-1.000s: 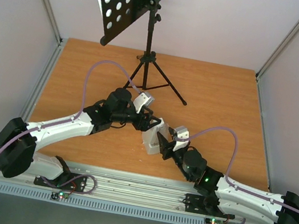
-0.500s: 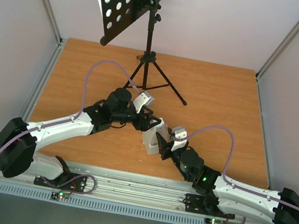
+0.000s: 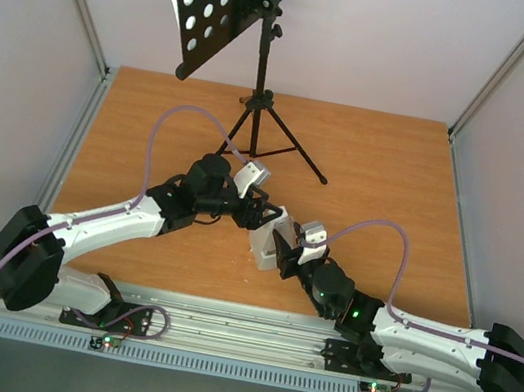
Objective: Pack up the instrument practice props
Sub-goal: Adjust the cover of the metronome on the metronome.
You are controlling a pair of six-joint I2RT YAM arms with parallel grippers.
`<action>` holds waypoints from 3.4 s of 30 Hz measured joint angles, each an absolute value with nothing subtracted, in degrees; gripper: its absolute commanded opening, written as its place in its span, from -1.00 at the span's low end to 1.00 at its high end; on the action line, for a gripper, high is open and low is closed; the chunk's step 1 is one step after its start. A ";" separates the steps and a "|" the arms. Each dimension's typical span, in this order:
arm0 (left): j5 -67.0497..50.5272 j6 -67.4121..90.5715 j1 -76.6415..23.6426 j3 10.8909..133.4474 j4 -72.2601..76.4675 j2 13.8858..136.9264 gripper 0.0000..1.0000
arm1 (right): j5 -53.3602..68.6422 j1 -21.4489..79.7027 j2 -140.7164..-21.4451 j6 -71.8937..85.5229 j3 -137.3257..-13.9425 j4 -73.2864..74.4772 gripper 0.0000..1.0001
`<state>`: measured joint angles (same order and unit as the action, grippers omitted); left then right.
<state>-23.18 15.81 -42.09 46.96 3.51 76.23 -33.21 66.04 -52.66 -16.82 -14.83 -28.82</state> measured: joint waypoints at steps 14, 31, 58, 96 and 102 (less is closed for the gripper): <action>-23.35 15.81 -42.11 47.13 3.62 76.49 0.35 | -36.01 67.20 -54.65 -16.53 -15.62 -30.55 -0.09; -23.07 15.81 -42.09 47.16 3.64 76.49 0.35 | -36.86 67.22 -58.13 -15.00 -15.59 -33.39 -0.09; -22.85 15.81 -42.26 47.20 3.14 76.51 0.34 | -41.41 71.37 -56.49 -17.08 -15.62 -32.97 -0.10; -12.80 19.14 -42.09 45.89 -3.73 67.72 0.99 | -46.52 73.36 -61.80 -16.97 -17.82 -33.19 -0.10; -12.56 19.31 -41.95 45.60 -3.84 67.72 0.99 | -46.87 73.36 -62.11 -17.04 -17.82 -34.26 -0.10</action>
